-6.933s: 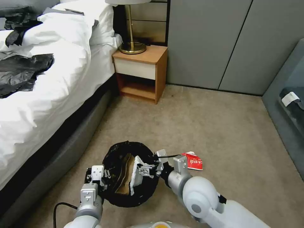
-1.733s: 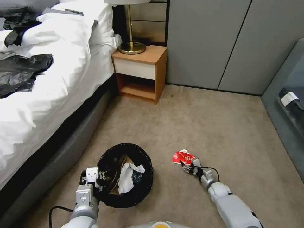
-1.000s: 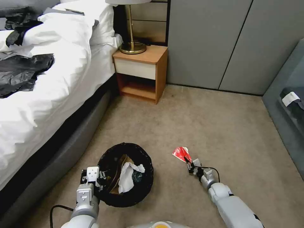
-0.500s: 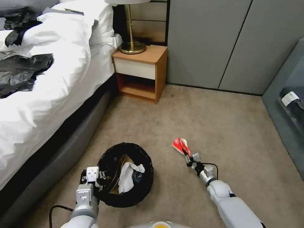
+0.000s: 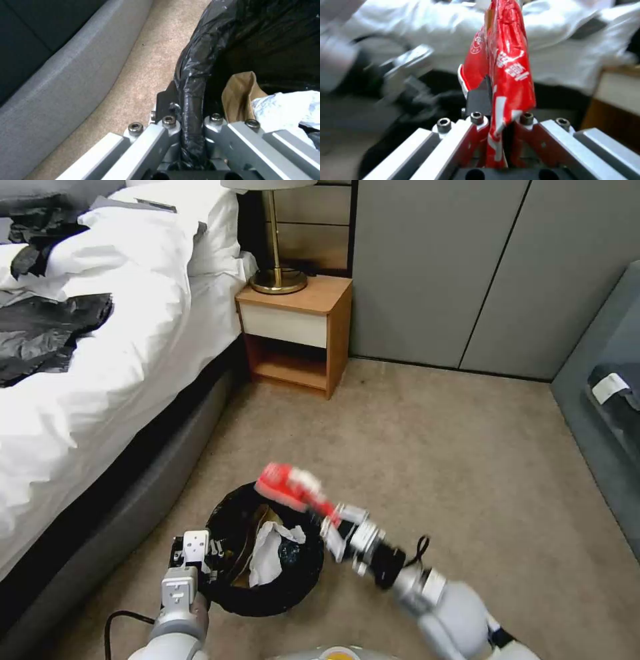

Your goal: Pick up the trash bin, then pick up the garbage from the floor and place it into the trash bin.

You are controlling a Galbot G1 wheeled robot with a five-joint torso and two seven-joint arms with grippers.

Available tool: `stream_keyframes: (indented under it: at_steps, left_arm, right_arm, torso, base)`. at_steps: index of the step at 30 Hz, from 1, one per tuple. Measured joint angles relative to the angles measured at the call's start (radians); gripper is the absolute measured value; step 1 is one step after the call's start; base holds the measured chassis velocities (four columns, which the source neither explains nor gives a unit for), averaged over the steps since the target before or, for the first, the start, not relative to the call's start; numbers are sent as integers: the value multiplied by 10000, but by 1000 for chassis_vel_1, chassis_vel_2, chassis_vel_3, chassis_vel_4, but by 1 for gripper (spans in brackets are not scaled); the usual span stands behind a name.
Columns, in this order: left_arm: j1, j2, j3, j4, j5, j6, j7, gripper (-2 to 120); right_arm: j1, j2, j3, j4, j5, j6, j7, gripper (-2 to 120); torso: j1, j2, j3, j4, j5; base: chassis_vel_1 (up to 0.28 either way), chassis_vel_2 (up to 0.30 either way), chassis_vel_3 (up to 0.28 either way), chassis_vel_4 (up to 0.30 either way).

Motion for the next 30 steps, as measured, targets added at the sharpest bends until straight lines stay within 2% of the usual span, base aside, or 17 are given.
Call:
stream_keyframes:
  at_steps: [11, 28, 30]
  left_arm:
    - [4, -58, 138, 87, 71, -23, 4, 0]
    - [81, -123, 321, 122, 244, -112, 12, 0]
    - [83, -123, 314, 120, 245, -116, 14, 0]
  right_arm:
    - [489, 196, -726, -902, -217, -402, 267, 1]
    - [1459, 775, -1132, -1836, -141, -1143, 628, 1]
    - [1500, 765, -1149, -1868, -183, -1210, 674, 8]
  torso:
    - [0, 0, 0, 0, 1]
    - [0, 0, 1, 0, 0]
    - [0, 0, 1, 0, 0]
  base:
    - [0, 0, 0, 0]
    - [0, 0, 0, 0]
    - [0, 0, 0, 0]
